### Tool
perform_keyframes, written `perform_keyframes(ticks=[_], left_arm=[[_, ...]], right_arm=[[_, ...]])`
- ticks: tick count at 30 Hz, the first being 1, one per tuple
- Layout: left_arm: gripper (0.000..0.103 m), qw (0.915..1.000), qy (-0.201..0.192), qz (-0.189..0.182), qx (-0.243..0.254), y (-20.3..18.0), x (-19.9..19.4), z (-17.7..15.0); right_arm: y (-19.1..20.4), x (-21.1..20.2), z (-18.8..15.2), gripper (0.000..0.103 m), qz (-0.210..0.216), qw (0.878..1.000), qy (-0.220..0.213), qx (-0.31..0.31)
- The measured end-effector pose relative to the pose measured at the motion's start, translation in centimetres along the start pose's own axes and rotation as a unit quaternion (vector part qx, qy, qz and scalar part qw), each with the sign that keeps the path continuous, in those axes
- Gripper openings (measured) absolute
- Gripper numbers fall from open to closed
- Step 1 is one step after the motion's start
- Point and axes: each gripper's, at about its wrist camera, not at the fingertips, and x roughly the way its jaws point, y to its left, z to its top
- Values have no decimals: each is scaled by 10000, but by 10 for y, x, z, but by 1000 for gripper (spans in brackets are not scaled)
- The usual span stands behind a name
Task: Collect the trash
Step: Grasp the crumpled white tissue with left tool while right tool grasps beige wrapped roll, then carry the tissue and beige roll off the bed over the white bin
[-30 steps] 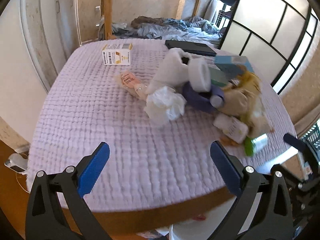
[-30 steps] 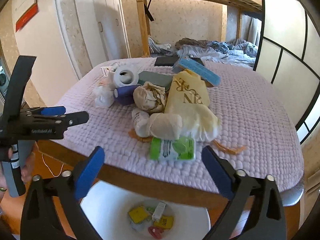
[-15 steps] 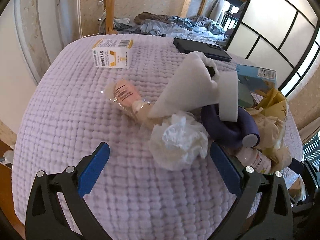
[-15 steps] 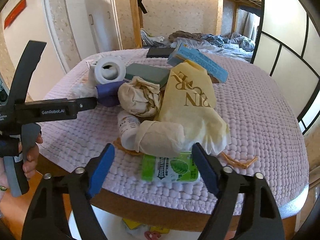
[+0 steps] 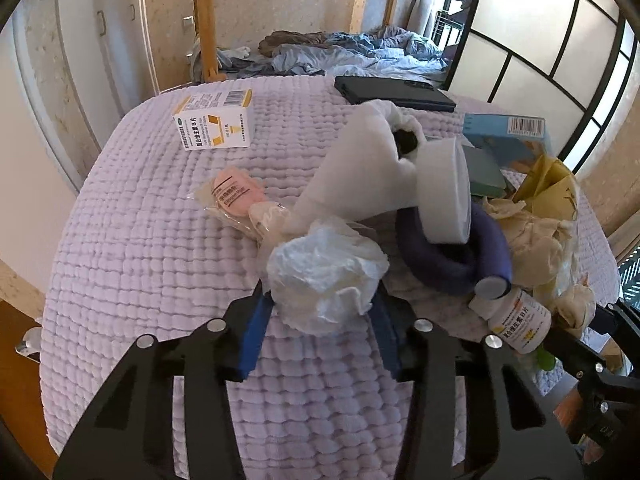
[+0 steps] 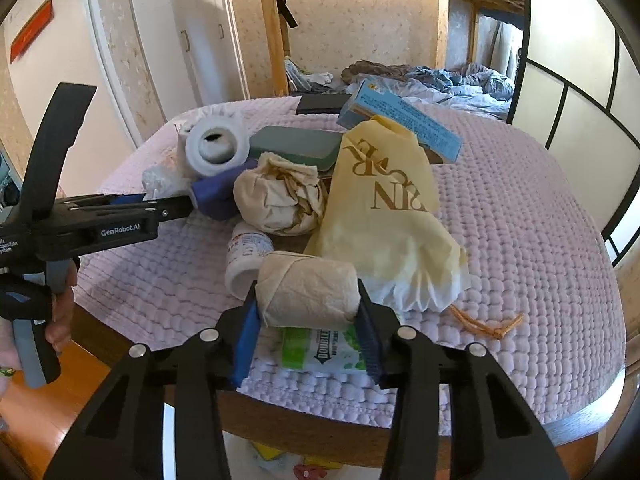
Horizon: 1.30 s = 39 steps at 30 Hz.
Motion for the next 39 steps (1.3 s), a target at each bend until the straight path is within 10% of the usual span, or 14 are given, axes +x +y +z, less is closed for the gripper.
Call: perform_keyframes(ticks=[39], left_arm=[[46, 9998, -26, -214, 33, -19, -67, -38]], right_arm=[[-18, -60, -14, 43, 240, 9994, 7, 231]])
